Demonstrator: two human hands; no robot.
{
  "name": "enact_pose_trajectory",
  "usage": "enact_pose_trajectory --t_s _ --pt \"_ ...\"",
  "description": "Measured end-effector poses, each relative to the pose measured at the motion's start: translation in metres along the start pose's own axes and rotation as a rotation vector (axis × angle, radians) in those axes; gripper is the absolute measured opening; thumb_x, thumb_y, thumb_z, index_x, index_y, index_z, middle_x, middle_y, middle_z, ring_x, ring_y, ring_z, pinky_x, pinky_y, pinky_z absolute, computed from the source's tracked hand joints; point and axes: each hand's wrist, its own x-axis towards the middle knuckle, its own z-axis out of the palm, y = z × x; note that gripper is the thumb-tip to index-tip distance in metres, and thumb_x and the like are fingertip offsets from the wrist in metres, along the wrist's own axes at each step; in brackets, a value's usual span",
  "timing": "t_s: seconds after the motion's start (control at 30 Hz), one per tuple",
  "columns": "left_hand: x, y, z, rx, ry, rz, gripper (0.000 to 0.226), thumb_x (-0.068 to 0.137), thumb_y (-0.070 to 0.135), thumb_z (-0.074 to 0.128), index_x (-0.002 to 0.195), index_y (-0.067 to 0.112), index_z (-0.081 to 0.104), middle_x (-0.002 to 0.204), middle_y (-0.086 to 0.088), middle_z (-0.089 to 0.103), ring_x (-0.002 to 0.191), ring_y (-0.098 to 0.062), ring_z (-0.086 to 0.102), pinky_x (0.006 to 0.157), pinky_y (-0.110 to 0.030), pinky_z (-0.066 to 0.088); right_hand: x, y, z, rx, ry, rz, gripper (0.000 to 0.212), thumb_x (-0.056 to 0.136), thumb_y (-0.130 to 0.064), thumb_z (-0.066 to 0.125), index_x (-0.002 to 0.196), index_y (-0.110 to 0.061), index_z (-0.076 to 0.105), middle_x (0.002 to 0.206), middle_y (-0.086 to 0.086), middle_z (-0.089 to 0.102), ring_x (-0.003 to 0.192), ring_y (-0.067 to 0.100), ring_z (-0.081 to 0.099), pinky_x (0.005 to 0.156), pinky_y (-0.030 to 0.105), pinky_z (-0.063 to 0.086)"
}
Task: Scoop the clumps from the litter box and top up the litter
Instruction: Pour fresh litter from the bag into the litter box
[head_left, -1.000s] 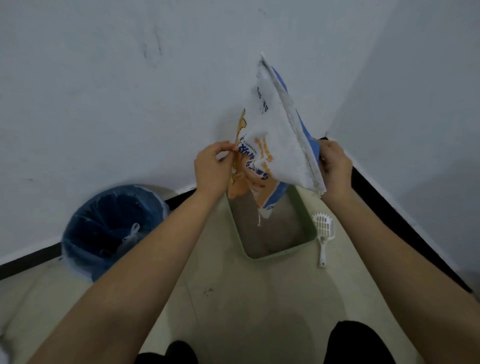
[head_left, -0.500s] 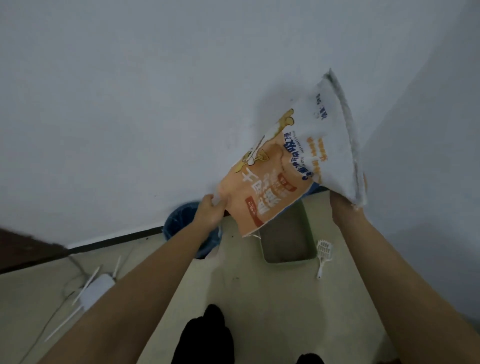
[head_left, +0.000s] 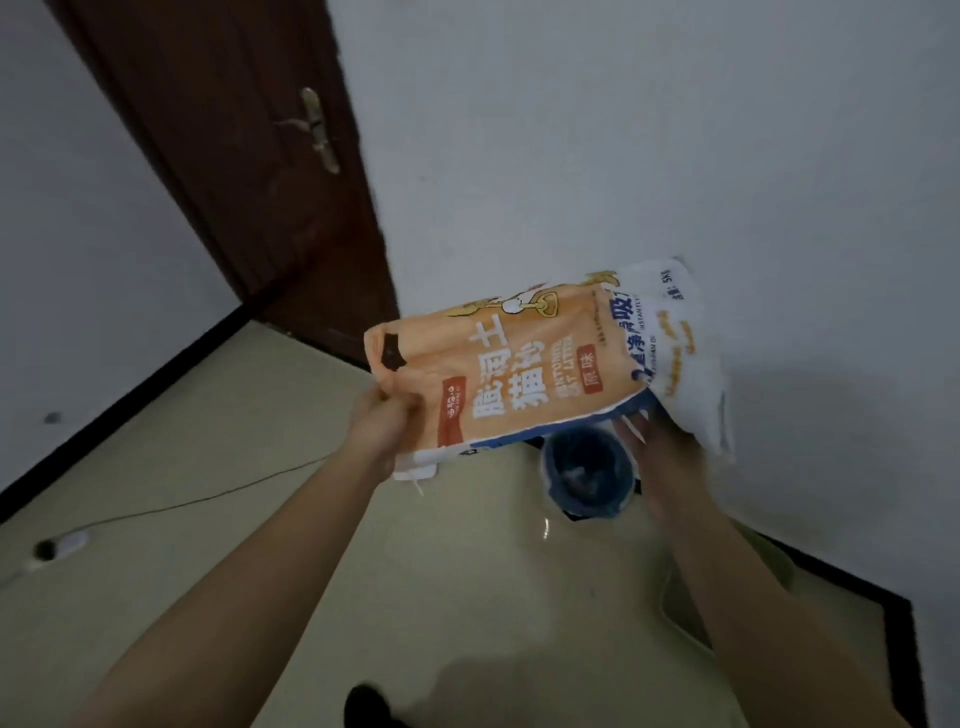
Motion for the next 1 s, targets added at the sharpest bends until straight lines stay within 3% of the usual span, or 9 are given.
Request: enact_pose_trajectory --t_s 0.1,0.23,0.33,0.4,0.5,0.6,0.77,0.87,1.0 --pt "0.022 0.024 -0.125 -0.035 0.202 0.146 0.030 0.089 0.027 0.058 0.118 0.027 0.063 0.113 -0.001 0.069 0.096 -0.017 0.068 0.083 -0.040 0.057 -0.003 0.026 0.110 0.105 -0.049 0.051 0.019 0.101 -0.009 0.050 0.119 -0.013 0.053 0.124 0.008 0.061 0.104 0.023 0.064 0.090 0.038 0.054" --pt "0.028 0.057 -0.280 0.027 0.362 0.358 0.019 0.095 0.010 0.054 0.112 0.015 0.061 0.099 -0.001 0.070 0.082 -0.009 0.069 0.067 -0.027 0.056 -0.023 0.075 0.267 0.040 -0.250 0.089 0.033 0.097 -0.010 0.059 0.128 -0.019 0.050 0.113 0.002 0.064 0.102 0.020 0.065 0.086 0.038 0.053" --pt "0.014 0.068 -0.382 0.229 0.484 0.473 0.007 0.093 0.011 0.050 0.091 0.015 0.055 0.089 -0.007 0.067 0.080 -0.022 0.067 0.073 -0.044 0.057 -0.047 0.107 0.359 -0.163 -0.423 0.190 0.038 0.096 -0.001 0.056 0.133 -0.008 0.051 0.116 0.012 0.061 0.093 0.022 0.063 0.077 0.035 0.054" --pt "0.008 0.070 -0.446 0.378 0.580 0.509 0.019 0.090 0.008 0.047 0.080 0.024 0.046 0.086 -0.007 0.061 0.080 -0.026 0.062 0.074 -0.050 0.054 -0.059 0.125 0.421 -0.294 -0.553 0.251 0.032 0.096 0.002 0.053 0.128 -0.002 0.054 0.116 0.017 0.061 0.091 0.024 0.063 0.074 0.035 0.053" --pt "0.004 0.074 -0.521 0.478 0.676 0.580 0.018 0.087 0.004 0.045 0.080 0.020 0.044 0.086 -0.008 0.056 0.081 -0.025 0.058 0.073 -0.049 0.051 -0.084 0.137 0.513 -0.432 -0.659 0.272 0.030 0.095 -0.009 0.058 0.126 -0.005 0.057 0.109 0.012 0.063 0.098 0.024 0.061 0.077 0.037 0.052" --pt "0.014 0.072 -0.594 0.521 0.798 0.624 0.013 0.082 -0.002 0.043 0.081 0.009 0.049 0.088 -0.005 0.051 0.081 -0.023 0.053 0.075 -0.045 0.048 -0.108 0.151 0.597 -0.680 -0.753 0.277 0.034 0.093 -0.024 0.065 0.124 -0.015 0.057 0.120 0.007 0.058 0.107 0.023 0.058 0.081 0.039 0.052" --pt "0.056 0.066 -0.710 0.618 0.937 0.612 0.020 0.078 -0.007 0.041 0.077 0.013 0.045 0.084 -0.002 0.050 0.077 -0.022 0.052 0.067 -0.042 0.047 -0.121 0.193 0.722 -1.056 -0.998 0.365 0.053 0.088 -0.032 0.071 0.131 -0.013 0.046 0.120 0.010 0.054 0.101 0.027 0.063 0.069 0.036 0.056" --pt "0.088 0.065 -0.775 0.724 1.014 0.533 0.015 0.075 0.002 0.037 0.073 0.014 0.046 0.078 -0.004 0.051 0.071 -0.022 0.049 0.062 -0.037 0.043 -0.119 0.227 0.814 -1.124 -0.991 0.278 0.067 0.088 -0.032 0.069 0.141 -0.005 0.037 0.128 0.012 0.050 0.112 0.030 0.055 0.083 0.041 0.054" --pt "0.127 0.066 -0.851 0.954 1.022 0.405 0.019 0.077 0.010 0.037 0.068 0.009 0.053 0.070 -0.003 0.053 0.067 -0.024 0.047 0.060 -0.035 0.038 -0.135 0.242 0.930 -1.275 -1.029 -0.133 0.096 0.090 -0.029 0.064 0.156 -0.013 -0.003 0.154 0.020 0.024 0.135 0.038 0.039 0.108 0.041 0.040"
